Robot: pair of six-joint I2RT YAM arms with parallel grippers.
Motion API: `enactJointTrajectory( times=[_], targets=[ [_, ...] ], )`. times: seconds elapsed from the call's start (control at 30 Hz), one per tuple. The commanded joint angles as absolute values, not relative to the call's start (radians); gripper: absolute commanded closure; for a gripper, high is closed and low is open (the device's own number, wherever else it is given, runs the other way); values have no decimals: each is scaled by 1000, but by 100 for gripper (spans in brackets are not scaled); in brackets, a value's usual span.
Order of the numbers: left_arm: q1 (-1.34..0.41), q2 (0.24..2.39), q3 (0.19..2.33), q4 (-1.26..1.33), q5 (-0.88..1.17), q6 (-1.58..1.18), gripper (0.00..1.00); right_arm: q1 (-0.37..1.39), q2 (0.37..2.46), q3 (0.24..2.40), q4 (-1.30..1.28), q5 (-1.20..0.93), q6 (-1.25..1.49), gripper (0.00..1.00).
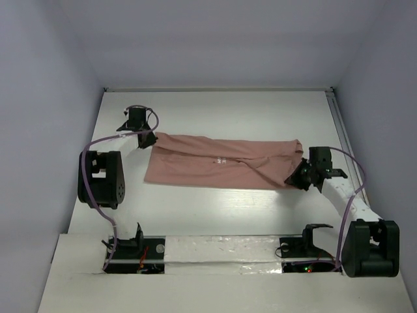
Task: Fold and stack the t-shirts
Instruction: Fold the tshirt
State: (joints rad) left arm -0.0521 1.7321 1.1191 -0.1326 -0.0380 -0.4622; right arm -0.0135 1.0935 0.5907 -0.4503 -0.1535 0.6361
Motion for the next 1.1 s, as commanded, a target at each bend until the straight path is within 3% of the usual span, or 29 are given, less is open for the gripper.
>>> enactJointTrajectory(
  times=[0.0, 0.03, 0.07, 0.1, 0.13, 0.27, 0.4, 0.53, 0.7, 0.83, 0.93, 0.97, 1.0, 1.07],
  targets=[
    [-35, 1690, 1066, -123, -54, -469, 100, -20, 1071, 572, -508, -137, 681, 81],
    [-35, 1689, 1054, -123, -57, -468, 100, -20, 1059, 577, -511, -129, 667, 63],
    [-35, 1687, 1051, -124, -58, -465, 100, -20, 1037, 587, -511, -126, 649, 54],
    [-35, 1687, 1048, -126, -58, -462, 91, -20, 1032, 622, -506, -130, 609, 49],
    [-35, 1689, 1049, -127, -42, -460, 88, -20, 1034, 644, -497, -155, 592, 47],
    [-35, 1687, 1042, -129, -25, -469, 82, 29, 1127, 759, -410, -230, 543, 52],
    [-35, 1649, 1028, -149, -47, -479, 83, 136, 1316, 867, -315, -181, 503, 47],
    [-35, 1583, 1008, -167, -109, -480, 70, 150, 1517, 934, -250, -186, 477, 44],
    [-66, 1549, 1023, -166, -98, -476, 69, 173, 1581, 976, -244, -201, 457, 45],
    [-86, 1580, 1026, -176, -106, -476, 69, 204, 1612, 996, -307, -192, 457, 50],
    [-86, 1611, 1031, -176, -123, -457, 69, 231, 1579, 974, -319, -181, 477, 67],
    [-86, 1624, 1035, -173, -123, -456, 69, 232, 1565, 968, -324, -179, 486, 86],
    [-86, 1628, 1037, -169, -121, -456, 69, 260, 1537, 963, -328, -183, 501, 92],
    [-86, 1626, 1045, -163, -111, -459, 70, 296, 1516, 960, -363, -199, 514, 97]
  ],
)
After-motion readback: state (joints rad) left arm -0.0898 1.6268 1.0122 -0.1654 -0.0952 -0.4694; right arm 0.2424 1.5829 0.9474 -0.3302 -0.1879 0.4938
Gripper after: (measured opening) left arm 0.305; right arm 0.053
